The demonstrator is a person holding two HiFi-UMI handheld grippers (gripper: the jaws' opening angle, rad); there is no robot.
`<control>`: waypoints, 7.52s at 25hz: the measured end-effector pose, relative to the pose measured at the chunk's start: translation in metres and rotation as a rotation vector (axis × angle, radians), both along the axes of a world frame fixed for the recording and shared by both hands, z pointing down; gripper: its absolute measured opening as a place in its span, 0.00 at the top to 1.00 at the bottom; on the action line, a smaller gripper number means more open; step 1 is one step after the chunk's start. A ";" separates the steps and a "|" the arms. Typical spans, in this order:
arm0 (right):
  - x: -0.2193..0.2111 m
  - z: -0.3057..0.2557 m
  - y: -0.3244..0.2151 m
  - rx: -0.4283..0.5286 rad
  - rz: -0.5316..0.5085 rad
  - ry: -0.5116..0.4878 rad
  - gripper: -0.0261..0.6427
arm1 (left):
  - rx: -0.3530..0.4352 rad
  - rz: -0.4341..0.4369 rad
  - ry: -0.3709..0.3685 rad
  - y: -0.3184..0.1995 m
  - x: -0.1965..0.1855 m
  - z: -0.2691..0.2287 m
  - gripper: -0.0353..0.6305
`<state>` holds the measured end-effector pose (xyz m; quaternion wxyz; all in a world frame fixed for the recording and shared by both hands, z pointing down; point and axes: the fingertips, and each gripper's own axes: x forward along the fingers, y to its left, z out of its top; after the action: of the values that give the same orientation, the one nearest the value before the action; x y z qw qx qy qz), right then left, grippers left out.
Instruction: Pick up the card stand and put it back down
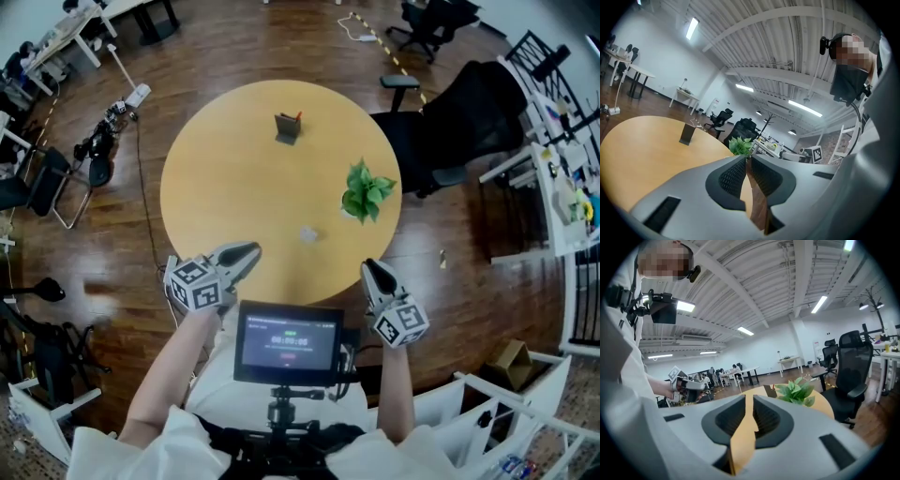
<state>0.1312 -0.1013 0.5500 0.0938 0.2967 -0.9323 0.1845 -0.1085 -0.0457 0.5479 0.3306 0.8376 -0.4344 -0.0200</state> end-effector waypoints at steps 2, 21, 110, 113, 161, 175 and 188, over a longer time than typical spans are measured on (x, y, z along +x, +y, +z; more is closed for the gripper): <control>0.001 0.004 -0.001 -0.005 -0.018 0.009 0.86 | -0.001 -0.012 0.002 0.002 0.004 0.001 0.89; -0.035 0.019 -0.012 -0.055 -0.050 0.041 0.86 | -0.045 -0.035 0.029 0.002 -0.015 0.029 0.89; -0.117 0.331 -0.056 -0.474 -0.135 0.475 0.81 | -0.217 0.083 -0.059 -0.025 -0.061 0.092 0.88; -0.119 0.329 -0.056 -0.455 -0.142 0.477 0.86 | -0.220 0.077 -0.061 -0.024 -0.066 0.093 0.88; -0.150 0.039 -0.052 -0.137 -0.320 0.230 0.92 | 0.058 0.006 0.096 -0.036 -0.062 -0.022 0.90; -0.113 -0.036 -0.050 -0.093 -0.340 0.208 0.92 | 0.098 0.113 0.084 -0.038 -0.010 -0.042 0.88; -0.114 -0.110 -0.044 0.029 -0.355 0.149 0.92 | 0.139 0.163 0.056 -0.035 -0.005 -0.075 0.88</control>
<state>0.0168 -0.1454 0.4405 0.1896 0.1417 -0.9630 0.1291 -0.1137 -0.0811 0.4728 0.2845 0.8901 -0.3529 -0.0466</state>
